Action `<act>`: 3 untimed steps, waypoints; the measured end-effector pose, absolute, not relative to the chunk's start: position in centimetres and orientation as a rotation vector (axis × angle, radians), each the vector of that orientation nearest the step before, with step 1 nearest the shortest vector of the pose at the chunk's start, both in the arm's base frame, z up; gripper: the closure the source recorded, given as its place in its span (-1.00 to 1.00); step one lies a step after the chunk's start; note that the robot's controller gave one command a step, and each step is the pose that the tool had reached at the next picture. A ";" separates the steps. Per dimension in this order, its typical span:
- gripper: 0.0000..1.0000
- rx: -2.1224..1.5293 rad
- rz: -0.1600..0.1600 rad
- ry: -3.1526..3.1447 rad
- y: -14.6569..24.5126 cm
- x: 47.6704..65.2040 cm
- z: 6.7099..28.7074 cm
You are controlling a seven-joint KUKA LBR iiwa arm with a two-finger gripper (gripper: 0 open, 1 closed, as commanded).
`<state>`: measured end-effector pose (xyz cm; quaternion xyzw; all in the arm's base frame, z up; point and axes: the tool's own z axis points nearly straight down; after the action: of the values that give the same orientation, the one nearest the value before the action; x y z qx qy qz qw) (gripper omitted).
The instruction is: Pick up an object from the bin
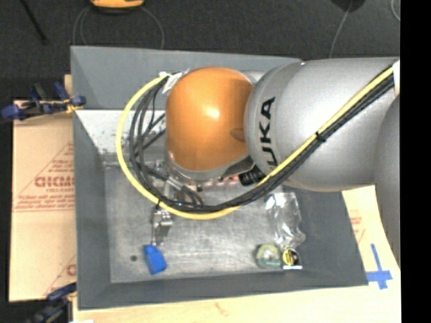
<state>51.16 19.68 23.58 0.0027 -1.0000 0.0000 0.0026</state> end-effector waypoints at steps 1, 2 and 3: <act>-1.00 0.242 0.003 -3.127 18.1 47.4 15.1; -1.00 0.478 -0.003 -3.117 17.3 48.4 8.4; 1.00 0.474 -0.003 -3.110 17.3 48.2 8.1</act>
Offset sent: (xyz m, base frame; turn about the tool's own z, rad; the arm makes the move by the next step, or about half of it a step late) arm -0.0362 -0.0147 -0.0815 -0.1495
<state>48.19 17.33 8.12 0.1506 -0.9886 -0.0011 -0.0020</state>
